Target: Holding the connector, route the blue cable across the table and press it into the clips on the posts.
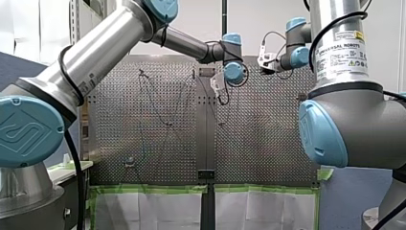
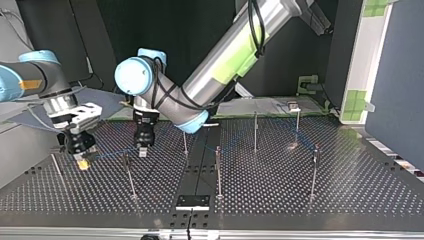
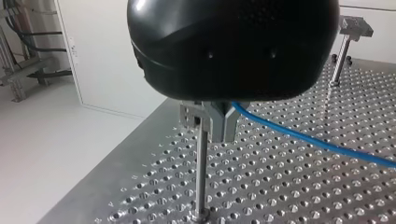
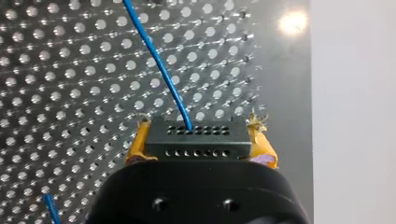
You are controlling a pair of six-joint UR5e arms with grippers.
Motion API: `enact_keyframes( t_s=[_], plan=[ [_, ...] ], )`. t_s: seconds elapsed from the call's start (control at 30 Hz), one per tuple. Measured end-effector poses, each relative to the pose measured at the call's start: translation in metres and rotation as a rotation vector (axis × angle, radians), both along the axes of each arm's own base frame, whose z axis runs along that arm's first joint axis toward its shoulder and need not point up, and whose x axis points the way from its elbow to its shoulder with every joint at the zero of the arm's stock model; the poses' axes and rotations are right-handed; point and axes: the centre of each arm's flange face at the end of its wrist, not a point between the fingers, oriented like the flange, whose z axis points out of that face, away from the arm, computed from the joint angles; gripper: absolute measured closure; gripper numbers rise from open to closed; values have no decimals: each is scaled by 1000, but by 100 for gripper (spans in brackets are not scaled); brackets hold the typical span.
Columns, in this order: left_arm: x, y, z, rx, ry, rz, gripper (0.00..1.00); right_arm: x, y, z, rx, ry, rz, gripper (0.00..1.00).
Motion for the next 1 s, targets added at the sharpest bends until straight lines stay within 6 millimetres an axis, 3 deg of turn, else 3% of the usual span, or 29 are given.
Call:
enact_keyframes(
  t_s=[0.33,0.57,0.83,0.9,0.93,0.97,1.0],
  plan=[
    [26,14,3,-21,-36,-13,100,0,-1,2,-1,-6,0,100],
    [47,25,-8,-17,-35,-27,100,-3,-4,2,-4,-18,-4,100],
    [52,27,-11,-16,-33,-38,100,-5,-8,1,-9,-24,-9,100],
    [50,25,-11,-16,-30,-45,77,-5,-8,1,-9,-24,-10,100],
    [49,25,-11,-16,-28,-49,77,-6,-9,0,-8,-24,-10,100],
    [47,23,-11,-15,-26,-54,65,-6,-9,0,-8,-24,-11,100],
    [46,22,-12,-15,-25,-57,38,-6,-9,0,-8,-23,-11,100]
  ],
)
